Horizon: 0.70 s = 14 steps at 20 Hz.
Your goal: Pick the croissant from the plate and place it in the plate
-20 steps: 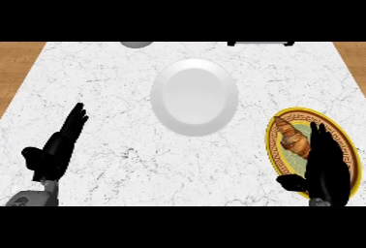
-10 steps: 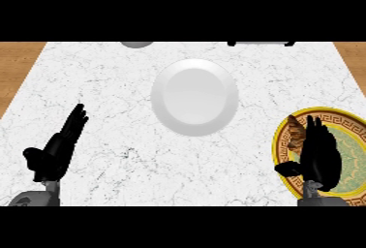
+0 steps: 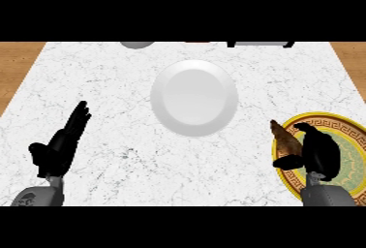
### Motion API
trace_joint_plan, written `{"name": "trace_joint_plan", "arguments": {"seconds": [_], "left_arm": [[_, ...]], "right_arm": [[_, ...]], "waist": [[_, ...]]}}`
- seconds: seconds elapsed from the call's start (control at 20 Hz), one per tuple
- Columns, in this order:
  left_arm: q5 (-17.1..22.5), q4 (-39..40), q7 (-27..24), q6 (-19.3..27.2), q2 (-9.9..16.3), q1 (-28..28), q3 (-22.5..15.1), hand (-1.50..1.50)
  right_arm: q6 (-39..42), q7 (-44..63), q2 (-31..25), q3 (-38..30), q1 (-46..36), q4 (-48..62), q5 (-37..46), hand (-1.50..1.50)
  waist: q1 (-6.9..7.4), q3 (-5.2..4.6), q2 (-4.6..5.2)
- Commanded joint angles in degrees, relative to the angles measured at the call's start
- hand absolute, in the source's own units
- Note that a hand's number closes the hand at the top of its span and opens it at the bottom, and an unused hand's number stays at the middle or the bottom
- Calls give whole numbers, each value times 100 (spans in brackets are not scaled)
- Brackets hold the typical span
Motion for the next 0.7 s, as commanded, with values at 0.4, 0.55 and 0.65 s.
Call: {"name": "trace_joint_plan", "arguments": {"seconds": [0.4, 0.55, 0.65], "left_arm": [[5, -449, 101, -241, 39, 323, 194, 0], [-253, -52, -273, -106, -179, 262, -2, 0], [-164, -335, 4, -55, -175, 132, 20, 0]], "right_arm": [[-686, -588, 10, 233, 47, 288, 382, 150], [-488, -1871, -597, -60, -650, 1225, -281, 150], [180, -2990, -1154, -235, -695, 1262, -1087, 150]], "waist": [[10, 61, 37], [78, 67, 72], [146, 86, 85]]}}
